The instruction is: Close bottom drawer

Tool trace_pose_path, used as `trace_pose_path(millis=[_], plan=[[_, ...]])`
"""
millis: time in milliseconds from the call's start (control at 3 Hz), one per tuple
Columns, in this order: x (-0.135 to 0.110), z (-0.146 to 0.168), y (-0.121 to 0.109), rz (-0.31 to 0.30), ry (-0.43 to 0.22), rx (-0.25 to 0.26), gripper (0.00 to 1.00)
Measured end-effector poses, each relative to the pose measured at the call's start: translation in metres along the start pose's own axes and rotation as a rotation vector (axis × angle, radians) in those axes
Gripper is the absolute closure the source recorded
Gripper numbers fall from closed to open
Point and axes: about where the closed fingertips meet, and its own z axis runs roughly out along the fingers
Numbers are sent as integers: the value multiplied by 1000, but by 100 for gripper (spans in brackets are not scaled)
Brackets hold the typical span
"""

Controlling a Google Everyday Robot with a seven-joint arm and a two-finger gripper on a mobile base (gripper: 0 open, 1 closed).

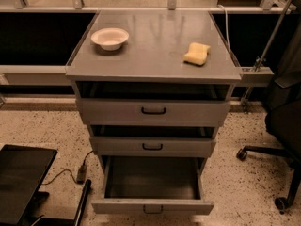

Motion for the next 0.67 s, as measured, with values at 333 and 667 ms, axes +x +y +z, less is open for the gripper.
trace_pose_path(millis=[333,667], plan=[[21,6,-6,36,-23,5,0],[64,32,-1,65,-83,-44,0]])
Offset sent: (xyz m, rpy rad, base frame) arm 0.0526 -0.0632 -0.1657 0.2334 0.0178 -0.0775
